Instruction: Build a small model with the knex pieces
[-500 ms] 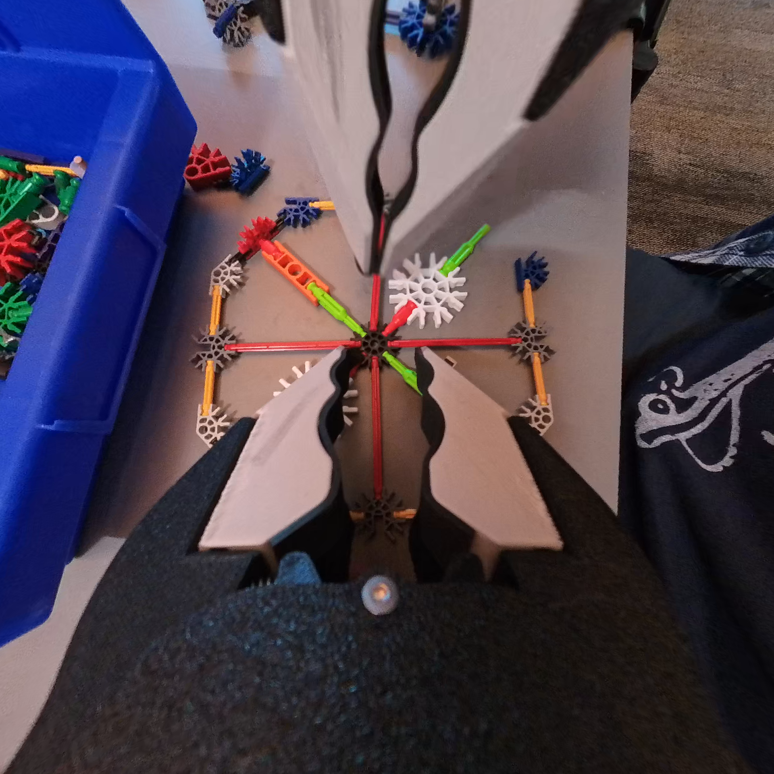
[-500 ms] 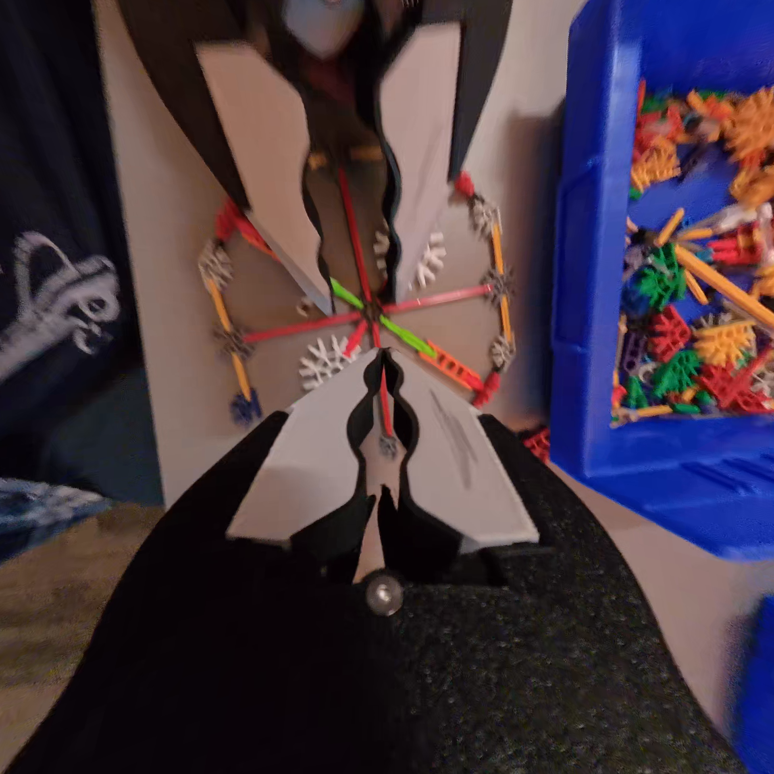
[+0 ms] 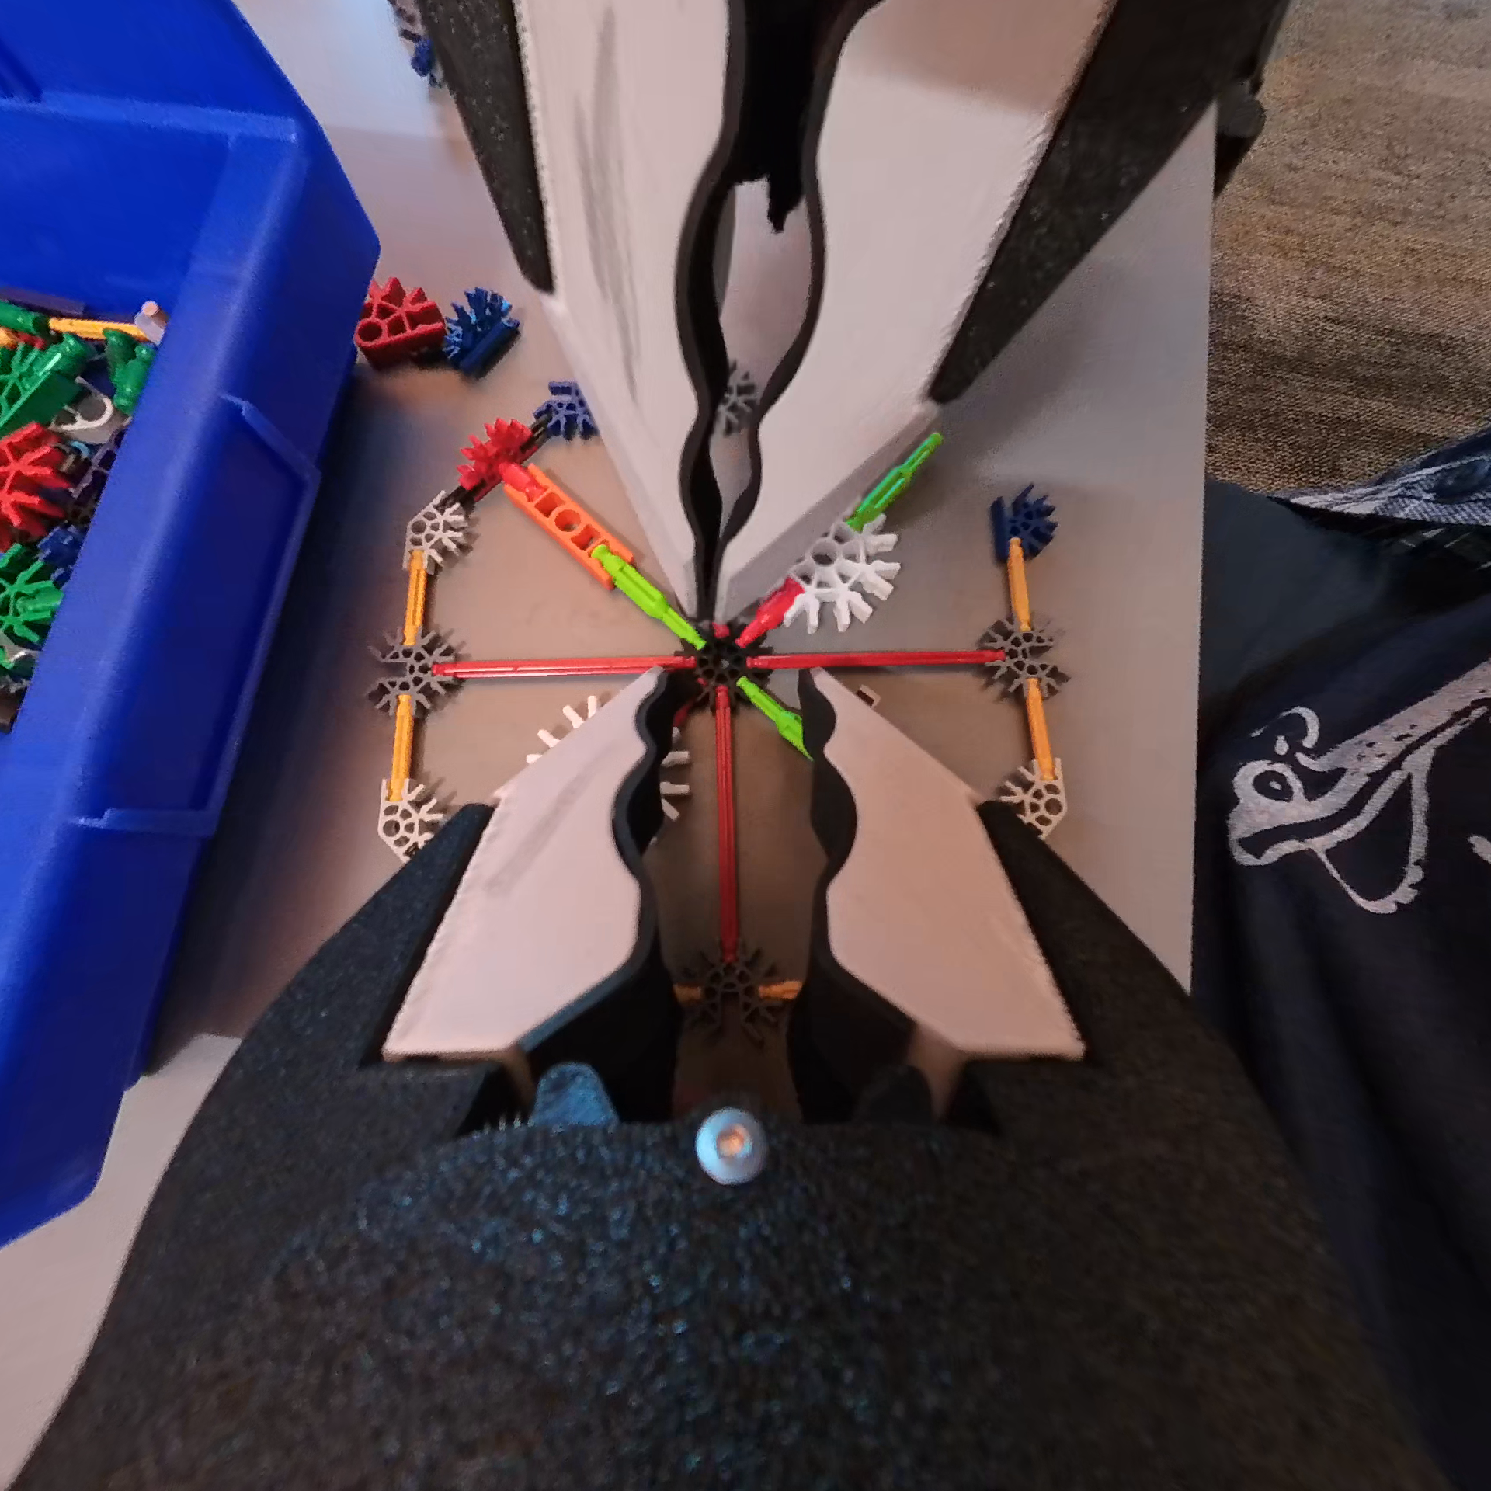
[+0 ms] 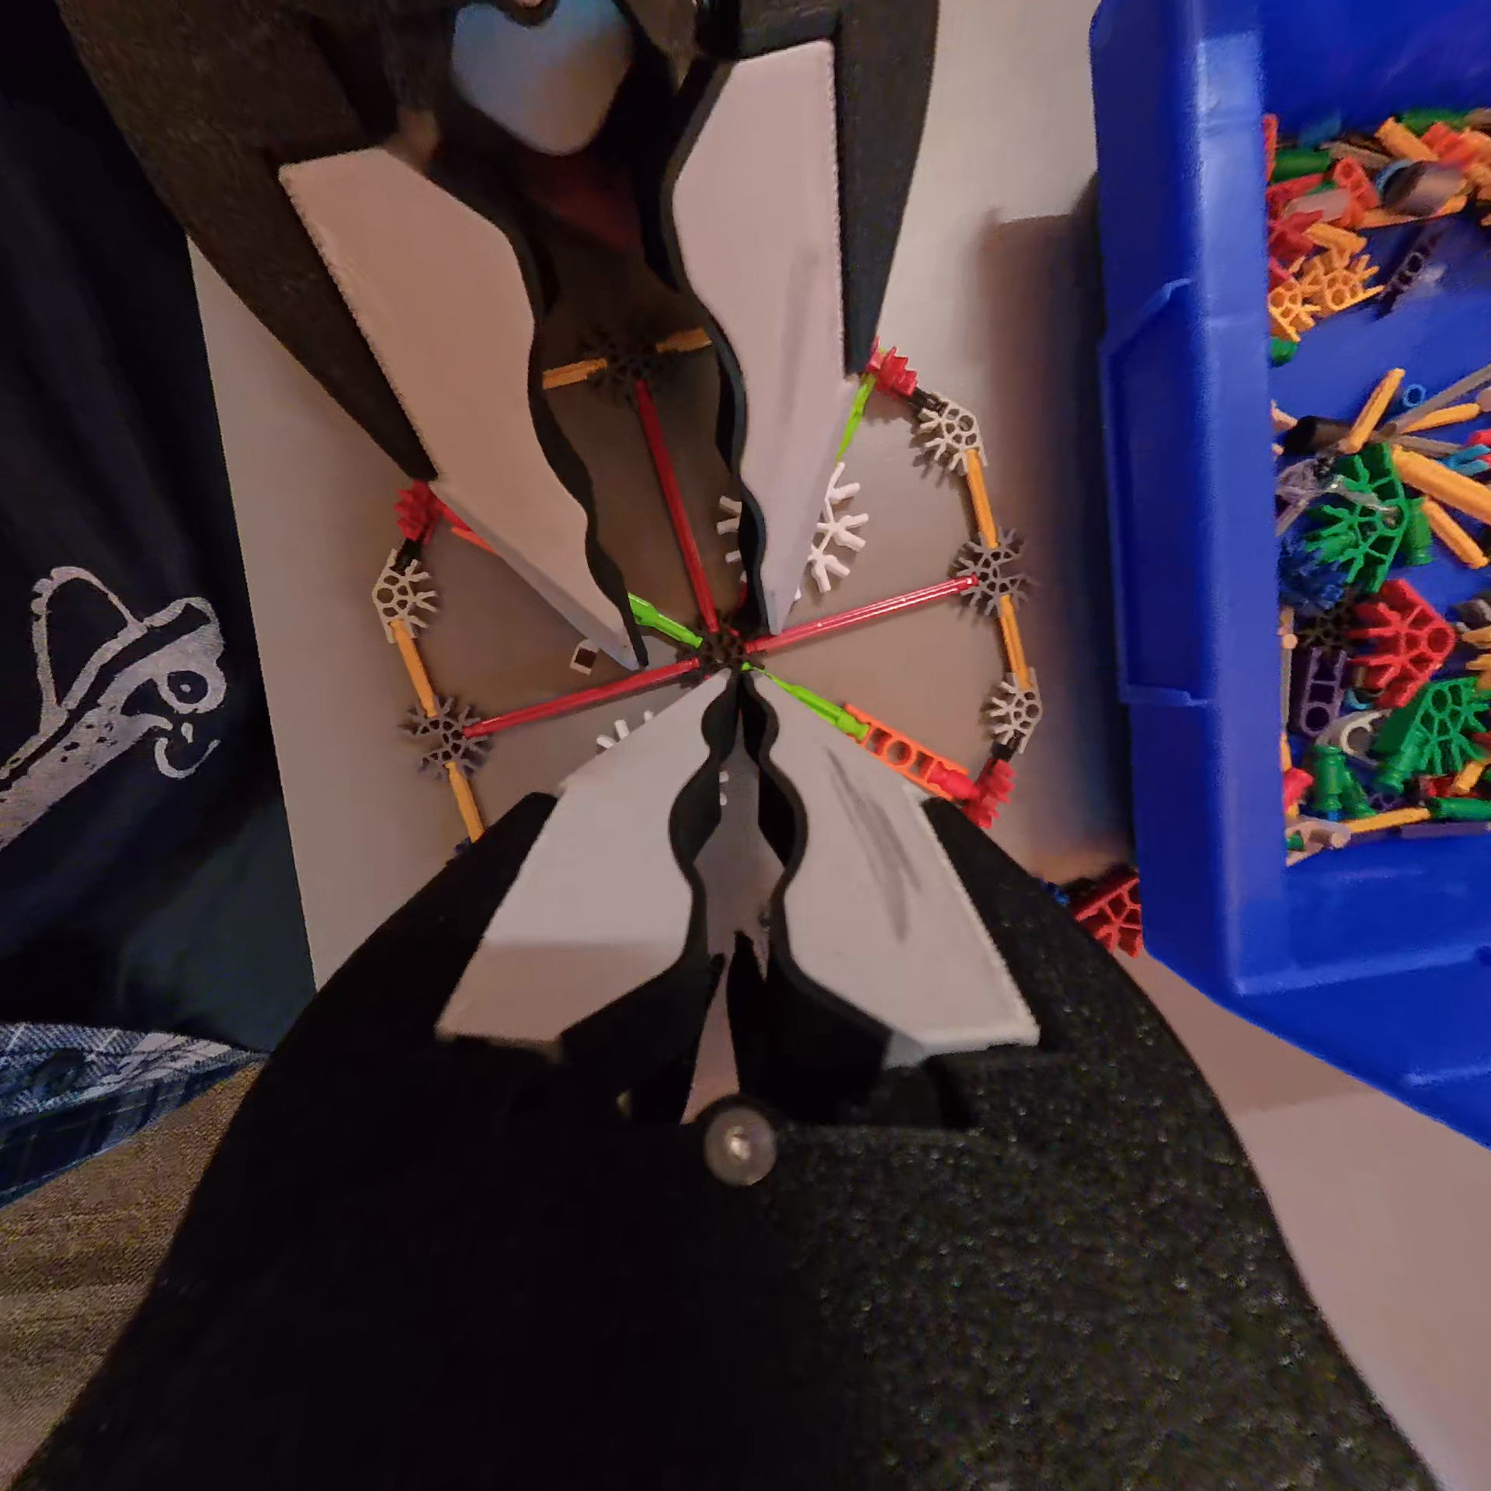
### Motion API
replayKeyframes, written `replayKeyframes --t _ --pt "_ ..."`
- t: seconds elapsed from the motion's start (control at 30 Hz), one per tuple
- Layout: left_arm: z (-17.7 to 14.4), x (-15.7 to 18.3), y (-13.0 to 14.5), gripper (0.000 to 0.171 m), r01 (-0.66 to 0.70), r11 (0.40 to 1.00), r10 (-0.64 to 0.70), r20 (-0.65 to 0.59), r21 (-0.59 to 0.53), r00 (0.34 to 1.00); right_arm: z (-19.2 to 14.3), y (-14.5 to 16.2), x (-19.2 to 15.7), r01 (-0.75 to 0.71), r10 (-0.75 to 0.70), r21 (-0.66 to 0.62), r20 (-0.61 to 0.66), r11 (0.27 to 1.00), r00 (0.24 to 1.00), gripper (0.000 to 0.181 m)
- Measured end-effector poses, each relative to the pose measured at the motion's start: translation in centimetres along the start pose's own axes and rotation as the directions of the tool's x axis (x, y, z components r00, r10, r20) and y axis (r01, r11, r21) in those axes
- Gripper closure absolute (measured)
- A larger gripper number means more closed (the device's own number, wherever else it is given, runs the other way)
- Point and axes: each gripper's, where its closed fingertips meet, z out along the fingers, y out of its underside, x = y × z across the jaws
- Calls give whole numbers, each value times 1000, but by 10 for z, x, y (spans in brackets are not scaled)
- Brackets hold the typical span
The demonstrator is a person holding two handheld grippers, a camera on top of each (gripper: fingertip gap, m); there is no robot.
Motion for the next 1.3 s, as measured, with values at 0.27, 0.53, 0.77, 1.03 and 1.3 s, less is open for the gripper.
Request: replayKeyframes --t 0.27,0.53,0.77,1.03,1.3 --pt "0 0 0 141 -1 1000 1 -1 1 1000 6 6 -1 24 -24 -41 3 999 1000 181" --pt "0 1 0 139 -9 1000 9 0 0 1000 7 7 -2 2 -1 -95 10 995 1000 181" --pt "-1 1 0 138 25 1000 -24 -30 12 999 8 7 -4 -66 73 -152 36 986 997 181" --pt "-2 3 1 134 26 1000 -26 -40 1 999 9 7 -4 -207 219 -195 43 959 975 181" --pt "-14 9 9 132 23 999 -24 -51 -26 998 12 3 -3 -234 247 -258 20 937 969 181"
